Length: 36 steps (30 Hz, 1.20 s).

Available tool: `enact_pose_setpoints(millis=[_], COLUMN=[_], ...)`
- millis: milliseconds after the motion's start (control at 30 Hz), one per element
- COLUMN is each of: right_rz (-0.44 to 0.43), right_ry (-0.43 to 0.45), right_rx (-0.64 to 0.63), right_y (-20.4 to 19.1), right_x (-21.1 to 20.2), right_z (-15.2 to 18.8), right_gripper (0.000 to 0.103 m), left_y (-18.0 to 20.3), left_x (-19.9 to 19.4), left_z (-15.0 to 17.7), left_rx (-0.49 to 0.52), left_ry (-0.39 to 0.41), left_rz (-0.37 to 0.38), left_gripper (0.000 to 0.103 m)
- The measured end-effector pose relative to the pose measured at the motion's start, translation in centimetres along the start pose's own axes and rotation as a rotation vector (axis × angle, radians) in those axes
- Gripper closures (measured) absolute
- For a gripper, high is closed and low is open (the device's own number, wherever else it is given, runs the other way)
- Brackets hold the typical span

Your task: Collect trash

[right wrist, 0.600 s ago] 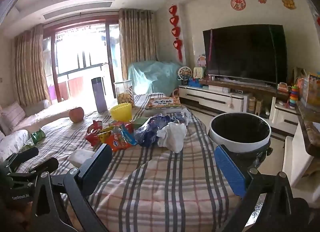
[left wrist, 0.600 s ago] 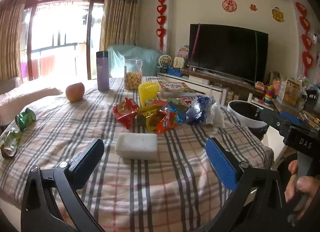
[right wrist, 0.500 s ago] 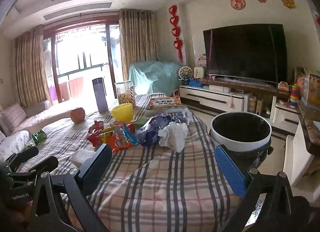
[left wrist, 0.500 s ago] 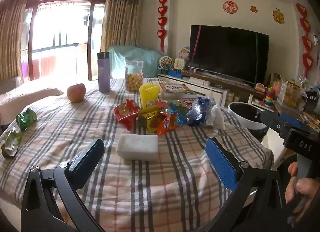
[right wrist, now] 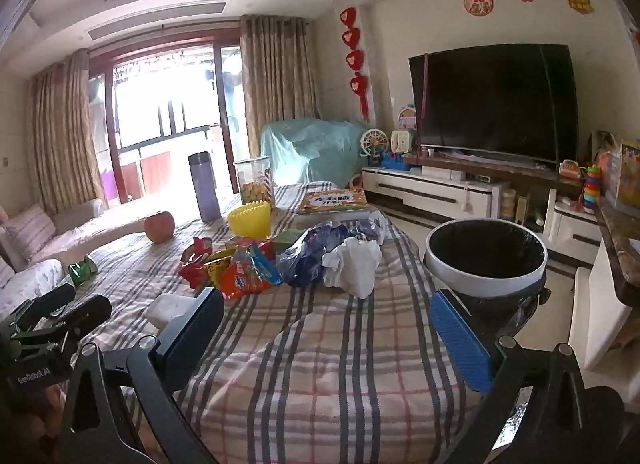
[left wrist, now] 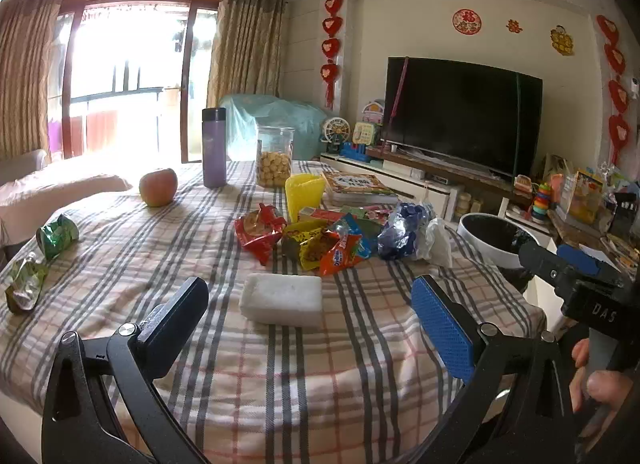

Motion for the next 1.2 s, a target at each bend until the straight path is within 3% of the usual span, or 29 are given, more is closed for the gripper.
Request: enact_pose_setpoints(millis=[1200], right_rz=[-0.026], right_ry=[-0.022], right_rx=[0.035], right_y=[-0.21], right_x=[0.21], right_z=[0.79], right_gripper=[0.000], left_y=[-0.19], left_x=[0.12], left_z=[0.07], left_rx=[0.002], left_ry=[0.004], left_rz=[-0.009], left_gripper=[0.000])
Point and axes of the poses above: each gripper's, at about its wrist camera, not at the fingertips, and x roughly the way its jaws point, y to its right, z to its underside, the point moved 9 cm from there along x, roughly the way its jaws point, and after that the axes turned 5 degrees about y, right-handed, at the moved point
